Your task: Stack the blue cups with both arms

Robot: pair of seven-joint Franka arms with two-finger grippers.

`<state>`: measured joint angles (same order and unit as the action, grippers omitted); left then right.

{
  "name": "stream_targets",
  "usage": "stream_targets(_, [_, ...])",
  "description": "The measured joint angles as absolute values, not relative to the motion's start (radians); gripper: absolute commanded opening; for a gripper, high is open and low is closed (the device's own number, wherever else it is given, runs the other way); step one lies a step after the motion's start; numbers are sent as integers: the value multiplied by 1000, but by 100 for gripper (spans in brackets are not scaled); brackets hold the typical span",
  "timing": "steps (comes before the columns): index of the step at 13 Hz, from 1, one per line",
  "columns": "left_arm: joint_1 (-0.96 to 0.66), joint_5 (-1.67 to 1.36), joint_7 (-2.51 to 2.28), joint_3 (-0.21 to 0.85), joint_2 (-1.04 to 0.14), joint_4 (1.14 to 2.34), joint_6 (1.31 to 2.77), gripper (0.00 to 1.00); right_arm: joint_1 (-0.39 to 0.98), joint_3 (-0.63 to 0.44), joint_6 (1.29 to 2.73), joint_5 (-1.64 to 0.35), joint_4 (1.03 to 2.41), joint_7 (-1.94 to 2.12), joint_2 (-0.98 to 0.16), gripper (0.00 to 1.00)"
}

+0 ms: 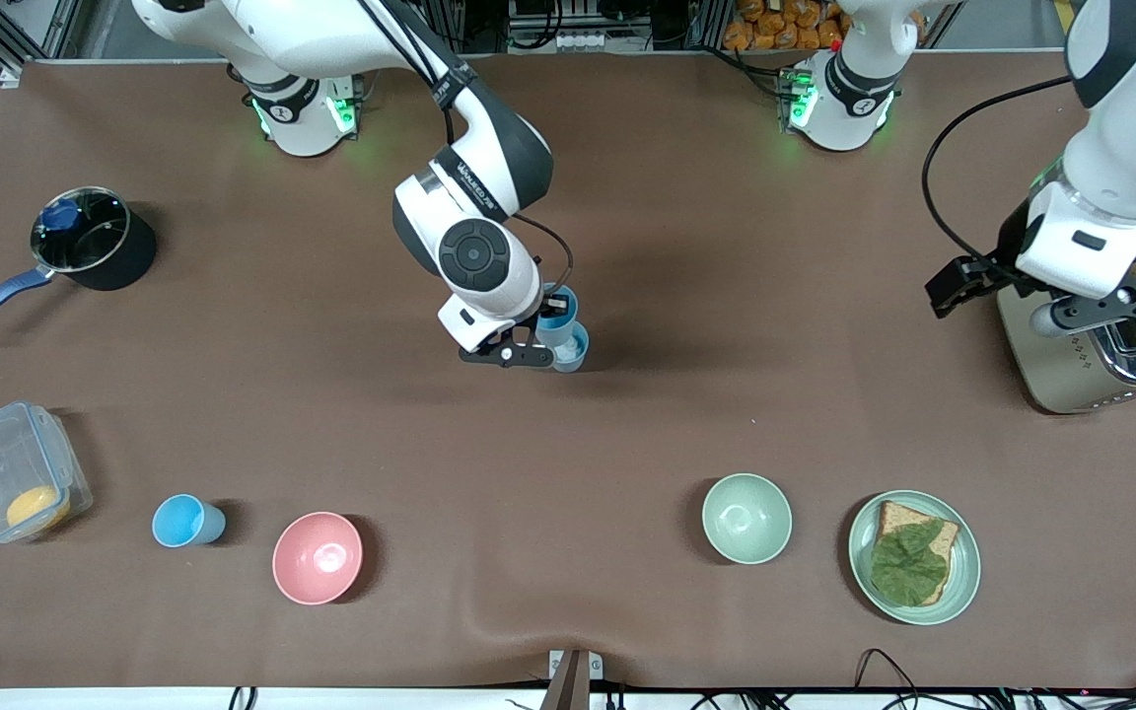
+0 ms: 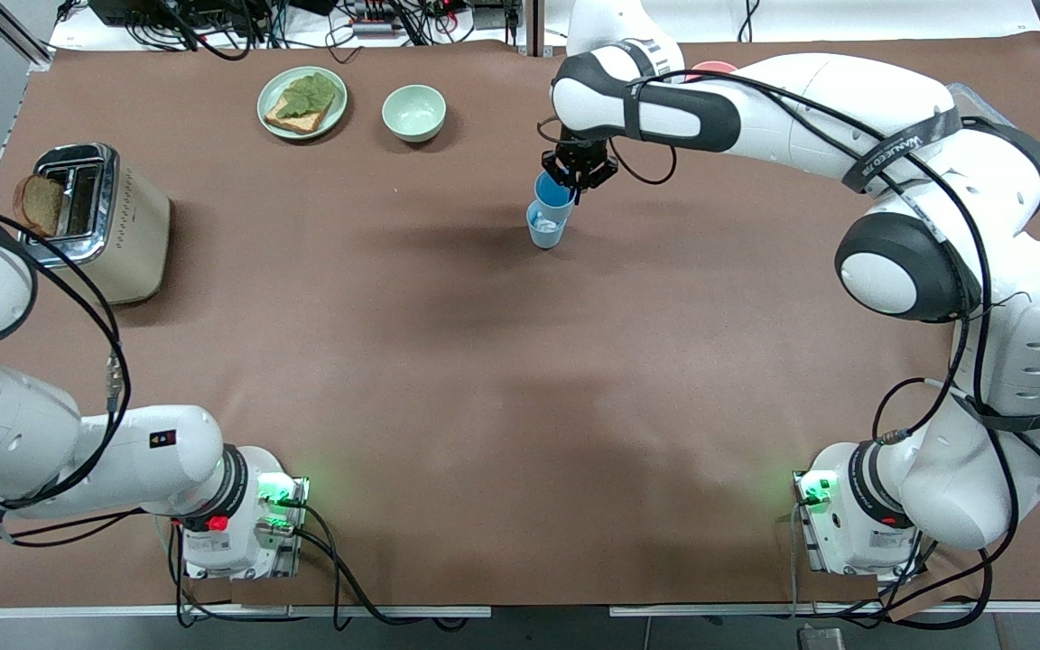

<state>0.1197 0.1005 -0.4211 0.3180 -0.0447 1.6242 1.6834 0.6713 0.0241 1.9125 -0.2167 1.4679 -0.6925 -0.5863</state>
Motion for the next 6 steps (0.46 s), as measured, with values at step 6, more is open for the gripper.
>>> stream_targets(6, [36, 62, -315, 142, -37, 1595, 1619, 100, 692, 24, 1942, -216, 1441, -717, -625, 0])
